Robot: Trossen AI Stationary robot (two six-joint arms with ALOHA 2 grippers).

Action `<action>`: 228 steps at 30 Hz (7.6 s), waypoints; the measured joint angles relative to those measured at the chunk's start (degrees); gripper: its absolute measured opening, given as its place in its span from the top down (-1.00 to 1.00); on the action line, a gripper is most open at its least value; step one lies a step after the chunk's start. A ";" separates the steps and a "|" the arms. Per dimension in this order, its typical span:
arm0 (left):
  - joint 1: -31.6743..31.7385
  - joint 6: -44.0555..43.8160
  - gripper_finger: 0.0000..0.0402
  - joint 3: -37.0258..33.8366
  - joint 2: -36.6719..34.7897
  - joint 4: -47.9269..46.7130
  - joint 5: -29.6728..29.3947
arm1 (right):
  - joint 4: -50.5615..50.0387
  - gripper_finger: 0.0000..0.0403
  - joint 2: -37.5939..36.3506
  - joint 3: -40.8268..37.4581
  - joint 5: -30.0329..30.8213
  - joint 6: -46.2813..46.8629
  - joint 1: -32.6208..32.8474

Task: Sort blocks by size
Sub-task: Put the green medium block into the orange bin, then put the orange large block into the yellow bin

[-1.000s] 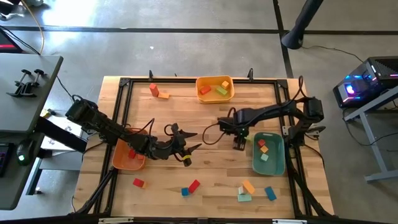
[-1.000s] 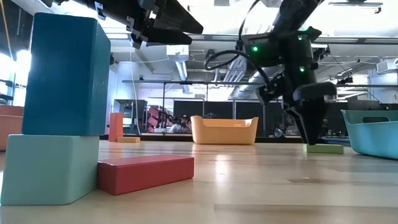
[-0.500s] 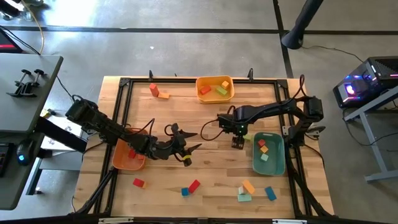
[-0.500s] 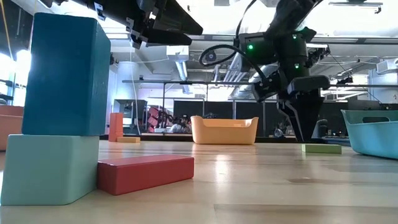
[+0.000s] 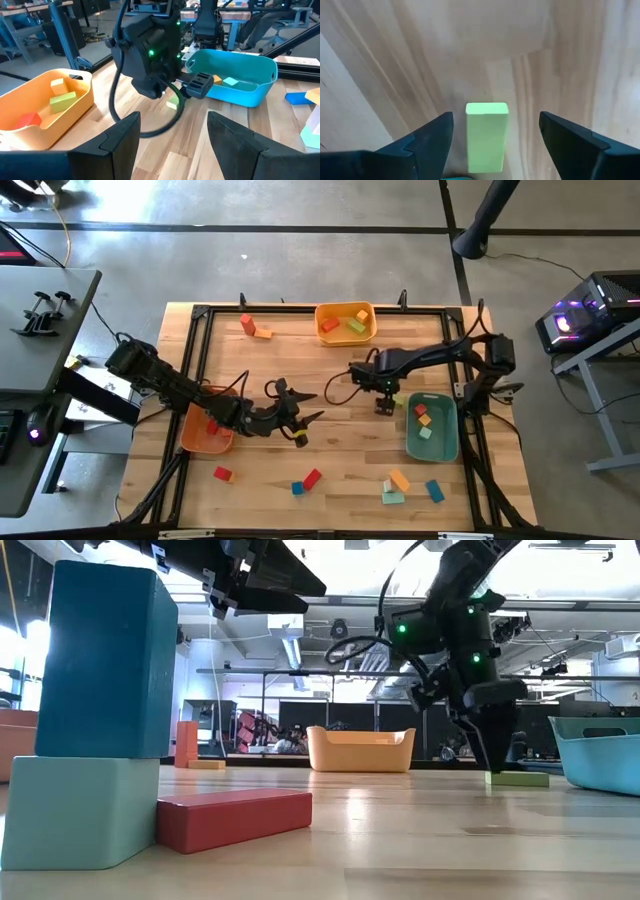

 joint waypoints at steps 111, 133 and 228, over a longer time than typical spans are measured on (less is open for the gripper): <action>-9.40 -61.36 0.53 7.39 -15.22 -78.45 -0.18 | 103.19 -0.29 -26.04 -29.92 27.43 -13.06 35.90; -9.77 -90.07 0.53 -3.46 -15.02 -99.59 41.72 | 96.61 -0.30 -25.95 -29.97 27.41 -11.32 35.90; 45.87 -14.17 -0.51 15.41 -6.99 -63.09 10.85 | 90.37 -0.30 -22.84 -29.99 27.98 -2.60 36.68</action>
